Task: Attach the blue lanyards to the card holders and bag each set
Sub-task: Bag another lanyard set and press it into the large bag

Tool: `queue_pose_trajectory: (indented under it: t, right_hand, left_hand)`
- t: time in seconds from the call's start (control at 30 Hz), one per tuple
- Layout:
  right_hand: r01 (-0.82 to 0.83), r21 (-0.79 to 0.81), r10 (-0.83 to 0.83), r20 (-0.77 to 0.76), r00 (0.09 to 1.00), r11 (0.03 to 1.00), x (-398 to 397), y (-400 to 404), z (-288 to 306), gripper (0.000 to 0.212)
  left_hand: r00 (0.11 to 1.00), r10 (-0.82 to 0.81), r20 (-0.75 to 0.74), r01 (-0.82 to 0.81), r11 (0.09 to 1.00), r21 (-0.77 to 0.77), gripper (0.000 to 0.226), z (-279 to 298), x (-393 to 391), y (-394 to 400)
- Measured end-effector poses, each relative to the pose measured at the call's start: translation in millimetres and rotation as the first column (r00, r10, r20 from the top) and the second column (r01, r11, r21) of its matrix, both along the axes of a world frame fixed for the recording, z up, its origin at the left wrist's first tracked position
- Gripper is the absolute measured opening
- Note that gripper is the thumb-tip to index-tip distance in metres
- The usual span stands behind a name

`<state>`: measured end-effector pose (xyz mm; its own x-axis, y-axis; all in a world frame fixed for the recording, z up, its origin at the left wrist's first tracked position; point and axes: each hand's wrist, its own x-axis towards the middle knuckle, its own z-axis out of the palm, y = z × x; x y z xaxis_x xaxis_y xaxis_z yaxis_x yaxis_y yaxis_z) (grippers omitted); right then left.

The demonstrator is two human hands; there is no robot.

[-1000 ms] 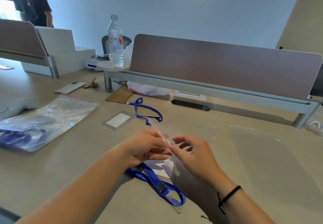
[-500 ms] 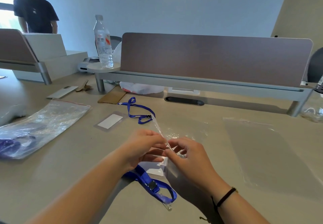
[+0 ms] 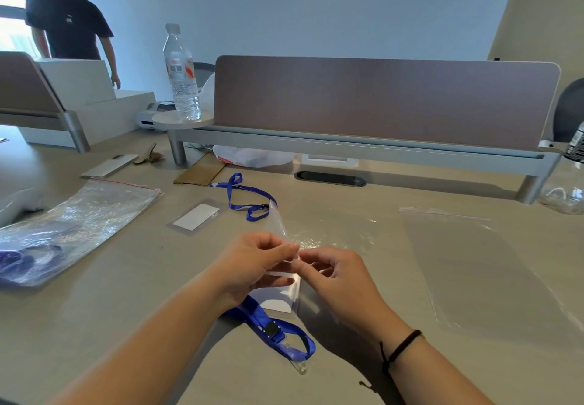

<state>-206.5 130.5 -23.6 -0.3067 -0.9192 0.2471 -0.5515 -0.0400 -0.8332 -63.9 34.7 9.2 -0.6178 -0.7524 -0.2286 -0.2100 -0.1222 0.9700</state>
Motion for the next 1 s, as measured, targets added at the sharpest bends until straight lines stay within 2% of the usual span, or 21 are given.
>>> queue_pose_trajectory:
  t: [0.23,0.37,0.5,0.63,0.77,0.9,1.0]
  right_hand:
    - [0.018,0.022,-0.022,0.225,0.974,1.000,-4,-1,1,0.018]
    - [0.051,0.031,-0.057,0.255,0.965,0.998,-4,-2,2,0.019]
    - [0.119,-0.014,-0.115,0.149,0.982,0.993,-6,-3,-3,0.017]
    - [0.090,-0.042,-0.093,-0.082,0.992,0.995,-4,0,-5,0.033]
    - [0.126,-0.124,-0.156,-0.272,0.950,0.984,-4,1,-2,0.020]
    - [0.181,-0.216,-0.251,-0.365,0.897,0.960,-6,3,0,0.012]
    - [0.269,-0.297,-0.369,-0.361,0.857,0.916,-13,4,3,0.011]
  left_hand:
    - [1.000,0.006,0.002,-0.006,0.999,-0.052,0.024,-1,1,-2]
    - [1.000,-0.003,0.001,0.003,0.998,-0.063,0.025,0,1,-2]
    - [1.000,-0.012,-0.002,0.012,0.999,-0.051,0.017,2,1,1]
    - [1.000,0.010,0.005,-0.010,1.000,-0.029,0.008,1,-3,1]
    - [0.996,0.067,0.066,-0.061,0.994,-0.093,0.007,-1,-8,4]
    - [0.989,0.081,0.122,-0.064,0.988,-0.142,0.019,0,-11,11]
    - [0.984,0.072,0.165,-0.041,0.982,-0.184,0.025,0,-9,12]
